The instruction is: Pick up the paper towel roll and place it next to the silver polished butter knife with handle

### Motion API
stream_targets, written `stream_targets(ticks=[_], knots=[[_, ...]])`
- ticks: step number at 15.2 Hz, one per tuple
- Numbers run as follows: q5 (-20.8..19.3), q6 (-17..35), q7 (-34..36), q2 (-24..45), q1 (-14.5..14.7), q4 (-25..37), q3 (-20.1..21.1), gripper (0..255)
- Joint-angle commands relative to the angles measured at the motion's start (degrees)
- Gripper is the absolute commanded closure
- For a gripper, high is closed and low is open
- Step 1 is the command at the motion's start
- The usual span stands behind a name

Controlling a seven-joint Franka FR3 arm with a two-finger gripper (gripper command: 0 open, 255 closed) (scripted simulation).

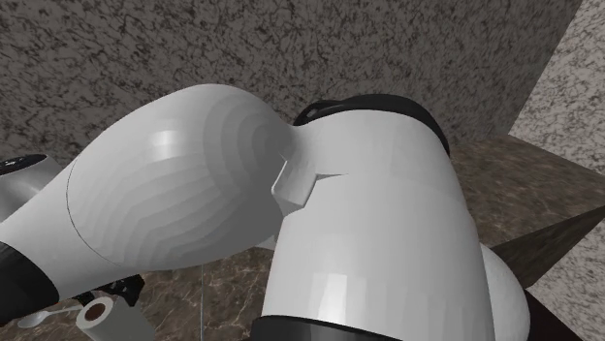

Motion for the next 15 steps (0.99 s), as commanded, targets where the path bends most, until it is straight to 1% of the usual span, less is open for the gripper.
stream_targets(ticks=[1,3,7,15], knots=[[0.00,0.00,0.00,0.00,0.00,0.00,0.00,0],[0.00,0.00,0.00,0.00,0.00,0.00,0.00,0],[0.91,-8.04,-1.15,-3.76,0.61,4.57,-3.02,0],[0.91,-8.03,-1.15,-3.75,0.61,4.56,-3.02,0]])
